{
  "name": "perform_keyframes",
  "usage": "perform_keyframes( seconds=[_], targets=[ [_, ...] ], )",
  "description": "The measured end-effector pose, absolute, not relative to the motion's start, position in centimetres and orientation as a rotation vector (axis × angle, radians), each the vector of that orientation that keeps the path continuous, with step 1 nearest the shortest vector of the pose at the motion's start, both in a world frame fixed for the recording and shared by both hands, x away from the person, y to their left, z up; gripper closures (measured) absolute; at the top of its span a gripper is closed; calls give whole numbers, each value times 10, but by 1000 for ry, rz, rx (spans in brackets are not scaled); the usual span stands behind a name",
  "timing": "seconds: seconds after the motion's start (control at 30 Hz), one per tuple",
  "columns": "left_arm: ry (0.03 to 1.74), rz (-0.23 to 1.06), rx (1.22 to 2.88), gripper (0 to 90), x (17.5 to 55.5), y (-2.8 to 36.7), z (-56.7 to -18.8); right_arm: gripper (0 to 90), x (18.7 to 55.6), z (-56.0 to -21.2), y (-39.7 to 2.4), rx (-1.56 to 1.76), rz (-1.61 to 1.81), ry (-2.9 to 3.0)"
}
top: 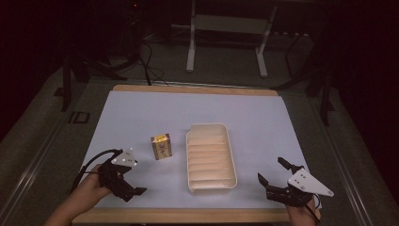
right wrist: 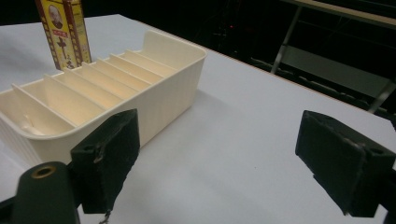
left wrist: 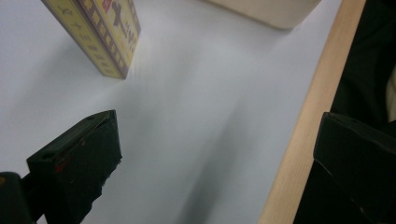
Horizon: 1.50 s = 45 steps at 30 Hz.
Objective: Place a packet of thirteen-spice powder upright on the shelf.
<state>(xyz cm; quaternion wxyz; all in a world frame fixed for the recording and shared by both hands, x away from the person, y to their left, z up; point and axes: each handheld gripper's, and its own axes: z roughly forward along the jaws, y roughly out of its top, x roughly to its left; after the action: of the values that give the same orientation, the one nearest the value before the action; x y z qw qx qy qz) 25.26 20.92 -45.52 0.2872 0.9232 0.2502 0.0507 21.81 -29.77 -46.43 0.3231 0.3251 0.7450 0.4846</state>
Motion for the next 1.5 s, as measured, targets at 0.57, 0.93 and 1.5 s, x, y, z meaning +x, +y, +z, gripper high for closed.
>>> perform_keyframes(
  seconds=[0.57,0.93,1.5],
  targets=[
    [797,-42,2647,11,260,208,-458,139,218,-465,-297,853,1263,1957],
    [830,-79,2703,11,265,205,-446,139,217,-464,-298,857,1248,1939],
    [834,-152,2765,11,278,196,-433,138,217,-464,-299,858,1248,1946]
  ],
)
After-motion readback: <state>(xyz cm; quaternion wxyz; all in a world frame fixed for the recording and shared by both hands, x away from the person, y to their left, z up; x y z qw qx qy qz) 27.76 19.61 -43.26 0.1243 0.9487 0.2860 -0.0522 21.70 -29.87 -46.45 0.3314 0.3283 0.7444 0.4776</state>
